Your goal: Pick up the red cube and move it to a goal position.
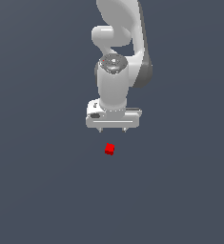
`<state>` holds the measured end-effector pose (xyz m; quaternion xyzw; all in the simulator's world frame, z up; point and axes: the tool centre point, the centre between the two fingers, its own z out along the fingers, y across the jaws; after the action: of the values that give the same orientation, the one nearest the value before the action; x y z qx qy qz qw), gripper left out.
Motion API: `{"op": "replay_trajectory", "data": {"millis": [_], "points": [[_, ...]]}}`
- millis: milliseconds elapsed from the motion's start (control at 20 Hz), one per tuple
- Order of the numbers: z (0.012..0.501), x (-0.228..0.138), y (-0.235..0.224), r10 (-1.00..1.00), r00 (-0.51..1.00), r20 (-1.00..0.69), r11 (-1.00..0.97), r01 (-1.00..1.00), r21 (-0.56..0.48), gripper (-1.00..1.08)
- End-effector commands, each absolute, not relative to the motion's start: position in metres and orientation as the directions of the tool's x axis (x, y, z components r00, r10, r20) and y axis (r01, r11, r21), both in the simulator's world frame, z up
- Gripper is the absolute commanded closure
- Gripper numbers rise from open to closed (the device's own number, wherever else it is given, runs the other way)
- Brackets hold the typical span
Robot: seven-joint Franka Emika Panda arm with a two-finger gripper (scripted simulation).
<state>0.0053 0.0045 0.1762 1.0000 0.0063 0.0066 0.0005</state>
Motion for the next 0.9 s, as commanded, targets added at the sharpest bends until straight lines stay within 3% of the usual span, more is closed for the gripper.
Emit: {"op": "replay_trajectory", "data": {"millis": [0,400,850], "points": [[0.176,0.005,0.004,0.013,1.000,0.013,-1.000,0.013,0.001,-0.92],[0.153,0.007,0.003,-0.024,1.000,0.011,-1.000,-0.024,0.001,-0.92],[0.082,0.011,-0.003,-0.139,0.990,0.006,-0.990,-0.139,0.002,-0.92]]}}
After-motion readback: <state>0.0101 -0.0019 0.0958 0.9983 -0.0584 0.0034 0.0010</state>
